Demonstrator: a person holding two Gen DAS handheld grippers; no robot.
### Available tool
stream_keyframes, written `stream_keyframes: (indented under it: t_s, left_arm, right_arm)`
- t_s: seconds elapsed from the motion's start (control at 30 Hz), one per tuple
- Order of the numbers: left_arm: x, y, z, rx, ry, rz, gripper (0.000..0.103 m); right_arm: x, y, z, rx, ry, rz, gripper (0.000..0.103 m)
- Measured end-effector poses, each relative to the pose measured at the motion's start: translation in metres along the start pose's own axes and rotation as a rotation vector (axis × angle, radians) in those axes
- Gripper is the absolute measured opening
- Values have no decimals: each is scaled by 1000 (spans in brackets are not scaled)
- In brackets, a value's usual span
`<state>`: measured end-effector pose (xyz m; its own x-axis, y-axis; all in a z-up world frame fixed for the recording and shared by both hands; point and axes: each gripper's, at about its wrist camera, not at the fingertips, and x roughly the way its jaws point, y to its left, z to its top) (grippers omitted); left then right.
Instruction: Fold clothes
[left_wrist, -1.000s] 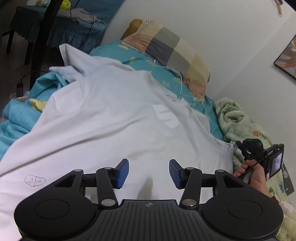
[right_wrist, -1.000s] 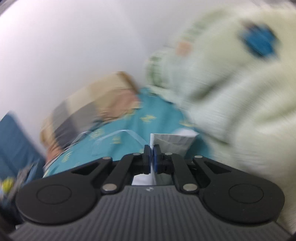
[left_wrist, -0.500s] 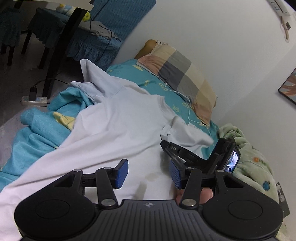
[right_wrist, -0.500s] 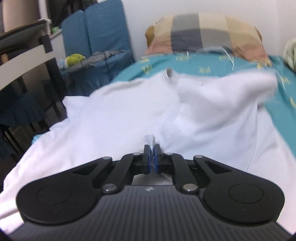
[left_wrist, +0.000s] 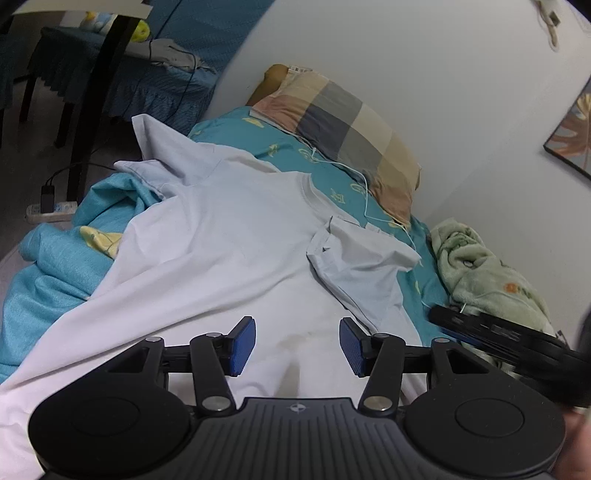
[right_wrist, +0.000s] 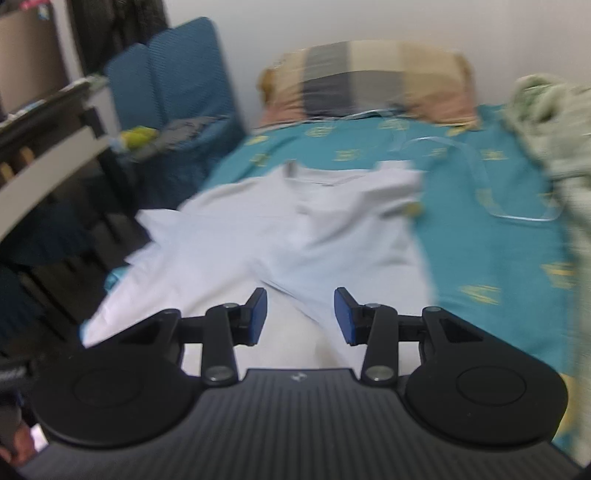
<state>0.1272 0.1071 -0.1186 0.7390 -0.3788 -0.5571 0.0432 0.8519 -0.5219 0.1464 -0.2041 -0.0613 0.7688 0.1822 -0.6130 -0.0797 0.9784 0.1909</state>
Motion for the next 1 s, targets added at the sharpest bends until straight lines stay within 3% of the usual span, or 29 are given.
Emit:
stream_keyframes:
  t_s: [0.13, 0.27, 0.33, 0.37, 0.4, 0.47, 0.6, 0.73, 1.0]
  left_arm:
    - [-2, -10, -6, 47, 12, 9, 55]
    - [-6, -23, -8, 100, 15, 15, 58]
    - [-5, -33, -6, 133, 12, 23, 60]
    - [-3, -38, -3, 151, 14, 21, 61]
    - [-1, -45, -1, 175, 16, 16, 61]
    - [9, -58, 7, 225, 14, 14, 66]
    - [58, -85, 31, 307, 30, 29, 69]
    - [132, -105, 60, 359, 63, 44, 71]
    - [281, -113, 104, 358, 106, 95, 73]
  right_arm:
    - [-48, -2, -12, 24, 0, -6, 43]
    - [-78, -9, -30, 38, -84, -1, 44]
    - [-83, -17, -37, 68, -108, 2, 60]
    - [-81, -21, -39, 83, -110, 7, 77]
    - [-78, -25, -40, 95, -106, 14, 85]
    - [-72, -32, -42, 119, -99, 28, 83]
    - [-59, -45, -44, 159, -91, 51, 83]
    - [-45, -53, -42, 176, -84, 51, 83]
    - [-14, -85, -35, 278, -70, 47, 83]
